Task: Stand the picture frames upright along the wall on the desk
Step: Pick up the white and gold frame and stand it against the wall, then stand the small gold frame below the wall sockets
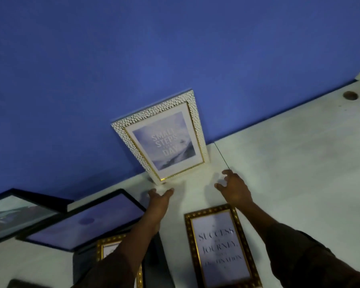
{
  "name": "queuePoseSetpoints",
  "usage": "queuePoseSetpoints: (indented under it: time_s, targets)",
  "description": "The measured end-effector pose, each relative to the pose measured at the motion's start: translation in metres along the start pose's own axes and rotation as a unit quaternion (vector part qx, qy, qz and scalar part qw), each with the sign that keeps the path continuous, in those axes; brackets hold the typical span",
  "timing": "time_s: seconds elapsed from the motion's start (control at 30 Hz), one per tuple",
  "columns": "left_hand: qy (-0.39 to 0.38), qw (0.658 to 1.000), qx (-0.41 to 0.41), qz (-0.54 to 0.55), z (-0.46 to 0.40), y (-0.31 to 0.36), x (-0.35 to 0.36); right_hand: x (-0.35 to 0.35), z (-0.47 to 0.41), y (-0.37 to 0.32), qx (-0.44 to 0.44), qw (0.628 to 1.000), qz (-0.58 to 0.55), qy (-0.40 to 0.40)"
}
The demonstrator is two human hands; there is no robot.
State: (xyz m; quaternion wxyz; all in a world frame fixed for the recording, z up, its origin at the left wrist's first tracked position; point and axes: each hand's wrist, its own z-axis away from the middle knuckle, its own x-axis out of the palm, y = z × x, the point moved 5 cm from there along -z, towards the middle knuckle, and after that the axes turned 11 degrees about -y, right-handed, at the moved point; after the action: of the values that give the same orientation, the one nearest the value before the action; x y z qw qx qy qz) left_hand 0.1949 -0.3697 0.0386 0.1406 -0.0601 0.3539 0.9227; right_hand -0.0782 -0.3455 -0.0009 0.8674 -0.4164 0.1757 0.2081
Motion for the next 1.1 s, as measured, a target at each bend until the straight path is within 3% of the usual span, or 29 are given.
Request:
queuePoseSetpoints:
  time_s: [0.2,0.33,0.57,0.7,0.9,1.1]
  targets:
    - [-0.05,0.992,-0.114,-0.025,0.046,-0.115,0.059,0.037,0.087,0.092,0.057,0.998,0.012,0.013]
    - [-0.046,0.992,-0.109,-0.035,0.057,-0.167,0.076,0.053,0.116,0.124,0.069,0.997,0.003,0.034]
    - [-0.093,0.99,-0.103,0.024,0.073,-0.155,0.085,0.073,0.126,0.126,0.085,0.993,-0.038,0.072]
    - [-0.116,0.987,-0.108,0.01,0.076,-0.153,0.077,0.072,0.125,0.129,0.109,0.991,-0.061,0.052]
    - [-0.1,0.994,-0.04,0.023,0.094,-0.166,0.046,0.082,0.135,0.118,0.092,0.993,-0.053,0.051]
    - [-0.046,0.993,0.03,0.1,0.13,-0.19,-0.03,0.119,0.155,0.047,0.012,0.998,-0.042,0.053]
